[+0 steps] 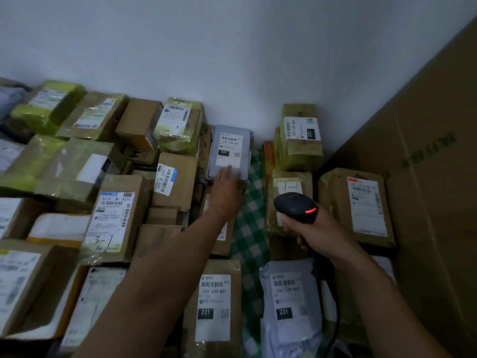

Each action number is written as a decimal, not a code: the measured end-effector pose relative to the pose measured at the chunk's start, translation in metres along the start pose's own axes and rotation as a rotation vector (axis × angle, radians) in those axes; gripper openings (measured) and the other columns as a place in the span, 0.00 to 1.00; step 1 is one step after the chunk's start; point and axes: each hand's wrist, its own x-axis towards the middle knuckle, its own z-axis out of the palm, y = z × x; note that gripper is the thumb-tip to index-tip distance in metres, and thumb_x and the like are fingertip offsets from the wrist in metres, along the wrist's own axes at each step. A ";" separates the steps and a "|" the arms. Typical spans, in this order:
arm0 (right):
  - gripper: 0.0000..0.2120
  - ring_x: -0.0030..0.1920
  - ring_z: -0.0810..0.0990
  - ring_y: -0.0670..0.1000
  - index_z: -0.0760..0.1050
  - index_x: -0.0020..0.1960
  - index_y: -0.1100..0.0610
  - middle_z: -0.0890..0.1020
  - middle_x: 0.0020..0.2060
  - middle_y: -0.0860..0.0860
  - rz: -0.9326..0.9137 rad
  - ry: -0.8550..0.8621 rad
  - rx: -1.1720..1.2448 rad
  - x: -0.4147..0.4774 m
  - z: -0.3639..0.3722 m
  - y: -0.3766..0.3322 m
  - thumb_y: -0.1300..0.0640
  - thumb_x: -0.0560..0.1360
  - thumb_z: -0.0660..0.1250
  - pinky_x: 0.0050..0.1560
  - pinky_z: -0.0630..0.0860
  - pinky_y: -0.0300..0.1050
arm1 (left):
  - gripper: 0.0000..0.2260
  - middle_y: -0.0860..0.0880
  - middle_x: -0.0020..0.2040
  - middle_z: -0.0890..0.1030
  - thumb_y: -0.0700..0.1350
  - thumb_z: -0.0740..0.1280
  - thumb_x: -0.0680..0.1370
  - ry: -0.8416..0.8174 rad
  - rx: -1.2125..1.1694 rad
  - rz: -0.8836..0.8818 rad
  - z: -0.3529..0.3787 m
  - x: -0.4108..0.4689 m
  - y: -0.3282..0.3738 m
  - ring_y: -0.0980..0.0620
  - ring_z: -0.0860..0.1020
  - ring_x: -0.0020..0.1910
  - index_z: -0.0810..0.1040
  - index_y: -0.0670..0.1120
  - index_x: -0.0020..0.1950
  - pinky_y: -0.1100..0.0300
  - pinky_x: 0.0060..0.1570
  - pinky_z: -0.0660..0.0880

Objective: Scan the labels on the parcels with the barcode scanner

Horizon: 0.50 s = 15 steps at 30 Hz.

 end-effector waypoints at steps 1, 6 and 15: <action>0.17 0.35 0.81 0.46 0.78 0.64 0.48 0.88 0.43 0.47 -0.004 0.003 0.003 -0.005 0.000 0.000 0.46 0.77 0.74 0.37 0.77 0.42 | 0.22 0.42 0.78 0.67 0.40 0.68 0.80 0.044 -0.104 -0.009 0.001 -0.016 0.005 0.42 0.63 0.78 0.73 0.45 0.75 0.49 0.77 0.61; 0.14 0.35 0.81 0.47 0.80 0.60 0.47 0.88 0.43 0.46 -0.010 0.021 -0.006 -0.043 0.000 0.009 0.46 0.76 0.75 0.39 0.78 0.46 | 0.17 0.55 0.64 0.75 0.46 0.68 0.82 0.044 -0.475 -0.216 0.001 -0.122 0.044 0.60 0.76 0.54 0.75 0.50 0.70 0.71 0.49 0.72; 0.13 0.34 0.83 0.49 0.81 0.58 0.52 0.87 0.38 0.48 0.012 0.069 0.016 -0.119 -0.006 0.065 0.49 0.77 0.76 0.35 0.77 0.44 | 0.27 0.52 0.68 0.73 0.48 0.73 0.79 -0.065 -0.675 -0.363 0.054 -0.268 0.069 0.51 0.74 0.68 0.67 0.48 0.76 0.49 0.69 0.73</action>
